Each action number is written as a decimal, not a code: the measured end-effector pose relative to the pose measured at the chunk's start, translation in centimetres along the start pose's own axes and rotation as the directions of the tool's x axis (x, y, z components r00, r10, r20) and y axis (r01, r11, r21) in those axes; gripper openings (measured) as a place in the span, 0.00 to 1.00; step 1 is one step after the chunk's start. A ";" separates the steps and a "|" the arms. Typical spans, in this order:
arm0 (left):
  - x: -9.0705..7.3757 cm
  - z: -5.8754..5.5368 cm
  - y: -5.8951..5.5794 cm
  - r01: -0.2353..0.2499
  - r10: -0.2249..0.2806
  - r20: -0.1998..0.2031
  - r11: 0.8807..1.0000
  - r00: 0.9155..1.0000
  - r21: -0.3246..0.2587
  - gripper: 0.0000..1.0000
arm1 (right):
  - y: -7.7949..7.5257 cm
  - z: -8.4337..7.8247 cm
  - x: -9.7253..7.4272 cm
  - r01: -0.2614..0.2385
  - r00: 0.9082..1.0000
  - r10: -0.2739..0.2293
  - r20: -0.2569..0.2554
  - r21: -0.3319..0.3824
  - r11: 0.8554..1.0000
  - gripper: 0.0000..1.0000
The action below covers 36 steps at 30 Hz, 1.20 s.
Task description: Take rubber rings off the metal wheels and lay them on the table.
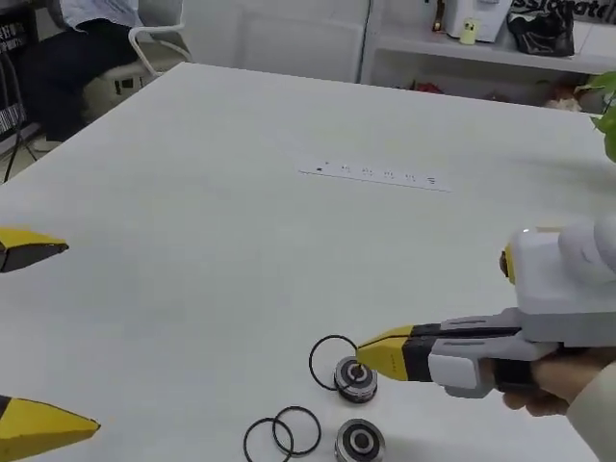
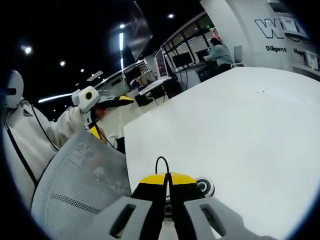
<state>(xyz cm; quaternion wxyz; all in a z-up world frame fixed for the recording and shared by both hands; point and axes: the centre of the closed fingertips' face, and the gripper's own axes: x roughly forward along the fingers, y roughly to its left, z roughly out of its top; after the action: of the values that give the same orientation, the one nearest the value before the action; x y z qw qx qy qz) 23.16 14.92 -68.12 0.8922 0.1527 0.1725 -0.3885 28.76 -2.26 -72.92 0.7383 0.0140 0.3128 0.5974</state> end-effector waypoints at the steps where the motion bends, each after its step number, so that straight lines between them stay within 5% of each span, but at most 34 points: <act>1: 0.0 -0.2 -0.1 -0.002 0.002 -0.004 1.000 1.000 -0.005 0.96 | 0.0 -0.1 0.1 -0.001 1.000 0.001 -0.004 0.000 1.000 0.00; 21: 0.2 -2.4 -1.3 0.020 -0.022 -0.030 0.998 0.999 -0.054 1.00 | 0.2 -2.8 2.4 -0.034 0.992 0.034 -0.120 0.007 0.999 0.00; 36: 0.3 -2.7 -1.5 0.025 -0.027 -0.026 0.997 0.999 -0.077 1.00 | -1.2 -4.9 3.6 0.011 0.977 -0.010 -0.213 0.003 1.000 0.00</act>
<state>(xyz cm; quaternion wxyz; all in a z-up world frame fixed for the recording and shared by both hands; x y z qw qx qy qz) 21.71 14.85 -70.82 0.8899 0.1212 0.2013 -0.3911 27.84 -1.12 -78.91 0.7037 -0.0502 0.3913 0.5910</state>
